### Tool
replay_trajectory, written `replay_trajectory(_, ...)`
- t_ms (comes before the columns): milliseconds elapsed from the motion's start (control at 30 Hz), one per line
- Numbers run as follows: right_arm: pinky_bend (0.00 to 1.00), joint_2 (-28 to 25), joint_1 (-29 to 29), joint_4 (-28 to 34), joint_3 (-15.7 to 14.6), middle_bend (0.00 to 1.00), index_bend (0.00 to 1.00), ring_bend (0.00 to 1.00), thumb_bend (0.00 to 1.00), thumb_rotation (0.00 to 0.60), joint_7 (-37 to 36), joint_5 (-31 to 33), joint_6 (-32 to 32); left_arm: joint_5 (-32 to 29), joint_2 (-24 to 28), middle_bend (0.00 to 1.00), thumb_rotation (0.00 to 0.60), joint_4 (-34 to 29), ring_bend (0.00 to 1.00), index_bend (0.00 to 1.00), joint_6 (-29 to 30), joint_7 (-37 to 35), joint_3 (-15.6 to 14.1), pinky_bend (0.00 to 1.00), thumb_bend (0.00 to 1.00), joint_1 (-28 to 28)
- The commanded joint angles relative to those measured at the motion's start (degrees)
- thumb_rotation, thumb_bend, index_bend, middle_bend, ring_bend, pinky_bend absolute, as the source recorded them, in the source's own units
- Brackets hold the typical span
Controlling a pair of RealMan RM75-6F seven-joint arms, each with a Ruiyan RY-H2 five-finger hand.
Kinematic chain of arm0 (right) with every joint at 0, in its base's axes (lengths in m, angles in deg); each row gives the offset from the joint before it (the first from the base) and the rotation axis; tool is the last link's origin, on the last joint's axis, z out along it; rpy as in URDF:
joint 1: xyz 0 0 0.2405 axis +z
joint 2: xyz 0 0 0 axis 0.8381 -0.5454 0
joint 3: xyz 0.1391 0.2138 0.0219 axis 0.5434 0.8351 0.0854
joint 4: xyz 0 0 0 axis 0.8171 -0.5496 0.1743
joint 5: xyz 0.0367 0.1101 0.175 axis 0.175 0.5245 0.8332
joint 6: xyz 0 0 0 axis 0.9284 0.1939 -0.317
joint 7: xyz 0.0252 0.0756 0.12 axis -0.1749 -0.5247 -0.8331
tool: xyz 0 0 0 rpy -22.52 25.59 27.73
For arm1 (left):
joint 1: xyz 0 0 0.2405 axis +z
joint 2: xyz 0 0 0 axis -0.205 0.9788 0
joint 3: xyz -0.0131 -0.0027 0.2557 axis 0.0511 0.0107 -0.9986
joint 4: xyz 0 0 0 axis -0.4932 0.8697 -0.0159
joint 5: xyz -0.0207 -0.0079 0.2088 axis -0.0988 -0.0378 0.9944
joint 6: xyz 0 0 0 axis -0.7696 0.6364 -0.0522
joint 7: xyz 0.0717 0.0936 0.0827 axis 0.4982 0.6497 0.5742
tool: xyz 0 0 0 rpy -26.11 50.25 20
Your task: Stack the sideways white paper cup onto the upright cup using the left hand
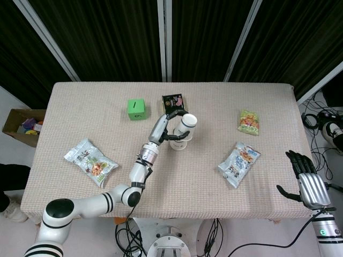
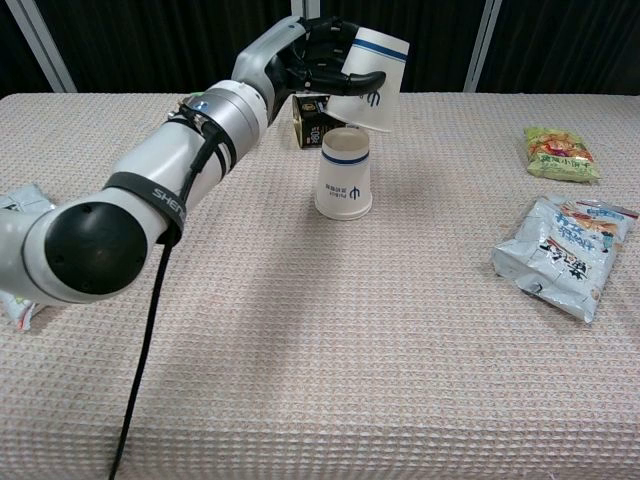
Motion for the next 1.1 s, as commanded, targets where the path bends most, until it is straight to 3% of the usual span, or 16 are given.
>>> replay_trajectory(33, 0.00, -0.1, -0.1, 0.0, 0.0, 0.06, 0.04, 0.00, 0.16, 0.600, -0.1, 0.2, 0.0, 1.6, -2.2, 0.38, 0.600, 4.1, 0.23, 0.39, 1.5, -0.5, 0.0, 0.16, 0.33, -0.9)
replay_trajectory(267, 0.00, 0.0, 0.1, 0.0, 0.2, 0.06, 0.04, 0.00, 0.16, 0.600, -0.4, 0.2, 0.4, 3.8, -3.5, 0.38, 0.600, 8.6, 0.23, 0.38, 2.8, -1.1, -1.5, 0.16, 0.32, -0.6)
replay_trajectory(733, 0.00, -0.2, 0.0, 0.8, 0.2, 0.06, 0.04, 0.00, 0.16, 0.600, 0.3, -0.1, 0.1, 4.5, -4.8, 0.35, 0.600, 9.6, 0.22, 0.34, 3.2, -1.9, -2.6, 0.16, 0.28, 1.1)
replay_trajectory(967, 0.00, -0.3, 0.1, 1.2, 0.2, 0.06, 0.04, 0.00, 0.16, 0.600, 0.7, -0.5, 0.0, 6.5, -3.6, 0.25, 0.600, 9.8, 0.16, 0.25, 2.3, 2.2, -5.8, 0.15, 0.27, 2.1)
replay_trajectory(1100, 0.00, -0.3, 0.1, 1.4, 0.2, 0.06, 0.04, 0.00, 0.16, 0.600, 0.8, -0.7, -0.1, 6.2, -1.3, 0.18, 0.600, 6.5, 0.12, 0.18, 1.2, 5.6, -6.7, 0.15, 0.26, 3.4)
